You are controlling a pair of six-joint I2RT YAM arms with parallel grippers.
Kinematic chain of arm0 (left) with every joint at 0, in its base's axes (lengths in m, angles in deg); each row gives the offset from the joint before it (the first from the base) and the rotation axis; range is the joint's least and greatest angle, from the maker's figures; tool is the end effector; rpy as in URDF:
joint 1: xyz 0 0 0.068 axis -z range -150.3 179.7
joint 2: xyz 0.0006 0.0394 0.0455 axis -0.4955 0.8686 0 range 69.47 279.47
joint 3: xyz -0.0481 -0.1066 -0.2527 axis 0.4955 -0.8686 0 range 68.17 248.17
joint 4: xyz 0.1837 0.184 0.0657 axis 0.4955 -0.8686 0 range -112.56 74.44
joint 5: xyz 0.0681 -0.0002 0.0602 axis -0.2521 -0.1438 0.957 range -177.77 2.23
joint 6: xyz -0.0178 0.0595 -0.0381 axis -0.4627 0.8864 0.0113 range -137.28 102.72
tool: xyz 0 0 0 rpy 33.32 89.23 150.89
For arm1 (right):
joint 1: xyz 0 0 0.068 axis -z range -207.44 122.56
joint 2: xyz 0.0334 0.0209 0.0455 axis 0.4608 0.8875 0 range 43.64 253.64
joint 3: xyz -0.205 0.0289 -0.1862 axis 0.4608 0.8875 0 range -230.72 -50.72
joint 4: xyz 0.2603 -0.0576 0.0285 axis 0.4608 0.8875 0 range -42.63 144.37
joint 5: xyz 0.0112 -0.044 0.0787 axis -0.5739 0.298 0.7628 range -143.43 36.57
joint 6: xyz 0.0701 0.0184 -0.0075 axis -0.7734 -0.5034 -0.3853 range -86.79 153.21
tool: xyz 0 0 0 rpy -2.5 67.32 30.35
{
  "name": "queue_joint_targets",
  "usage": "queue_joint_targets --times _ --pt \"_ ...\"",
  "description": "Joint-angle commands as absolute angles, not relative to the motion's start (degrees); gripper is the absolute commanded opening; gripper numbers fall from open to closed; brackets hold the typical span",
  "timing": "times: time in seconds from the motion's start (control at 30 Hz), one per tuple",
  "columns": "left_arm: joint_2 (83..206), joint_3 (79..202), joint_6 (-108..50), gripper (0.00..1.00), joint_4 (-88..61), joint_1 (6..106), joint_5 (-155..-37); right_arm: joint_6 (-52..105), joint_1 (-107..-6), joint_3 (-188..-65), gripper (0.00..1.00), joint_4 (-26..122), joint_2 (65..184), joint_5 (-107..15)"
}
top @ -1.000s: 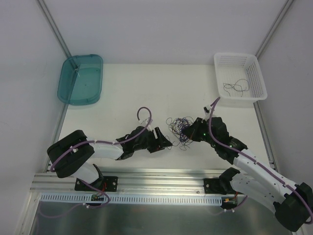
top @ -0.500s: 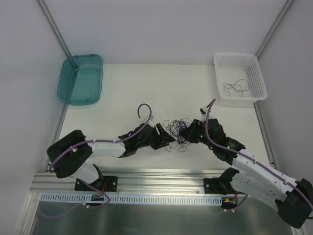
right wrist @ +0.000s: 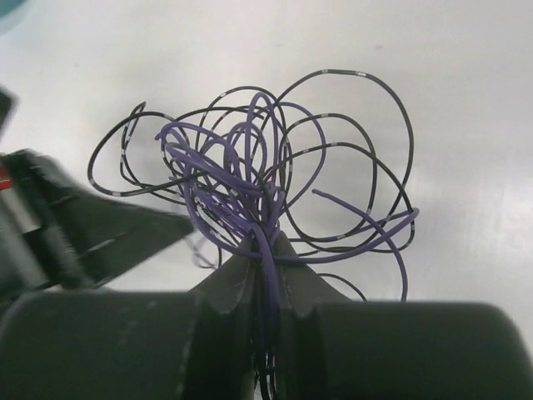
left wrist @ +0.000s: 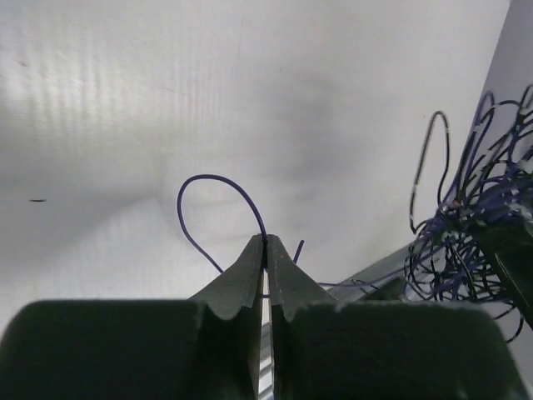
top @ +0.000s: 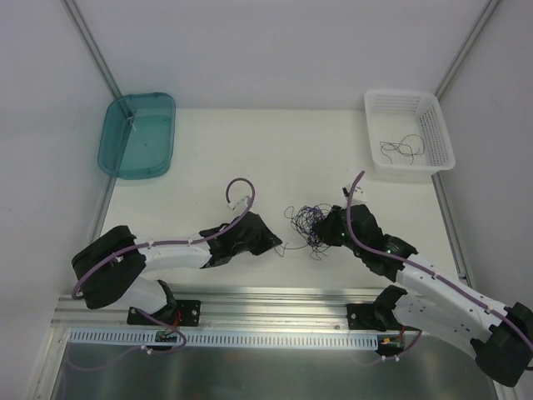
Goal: Untangle the cables
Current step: Untie the cable.
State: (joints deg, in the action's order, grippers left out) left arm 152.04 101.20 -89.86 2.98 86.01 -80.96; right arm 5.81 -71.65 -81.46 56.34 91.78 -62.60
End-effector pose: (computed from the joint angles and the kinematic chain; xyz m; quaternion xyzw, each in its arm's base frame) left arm 0.1776 -0.2534 0.1590 -0.1519 0.8559 -0.4212 0.2587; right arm 0.1632 0.1453 0.2370 -0.0822 0.8441 0.2523 0.4659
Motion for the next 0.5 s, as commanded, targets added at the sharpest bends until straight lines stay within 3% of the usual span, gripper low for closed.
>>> queue_joint_targets --times 0.0,0.13,0.47 --pt "144.19 100.17 -84.88 0.00 -5.80 86.57 -70.65 6.14 -71.91 -84.46 0.09 63.35 89.43 -72.58" --pt "137.60 97.88 -81.97 0.00 -11.16 86.48 -62.48 3.68 -71.91 -85.60 0.17 72.65 90.31 -78.56" --pt "122.31 100.16 -72.40 0.00 -28.82 85.95 -47.79 -5.02 -71.82 -84.99 0.24 83.84 91.80 -89.11"
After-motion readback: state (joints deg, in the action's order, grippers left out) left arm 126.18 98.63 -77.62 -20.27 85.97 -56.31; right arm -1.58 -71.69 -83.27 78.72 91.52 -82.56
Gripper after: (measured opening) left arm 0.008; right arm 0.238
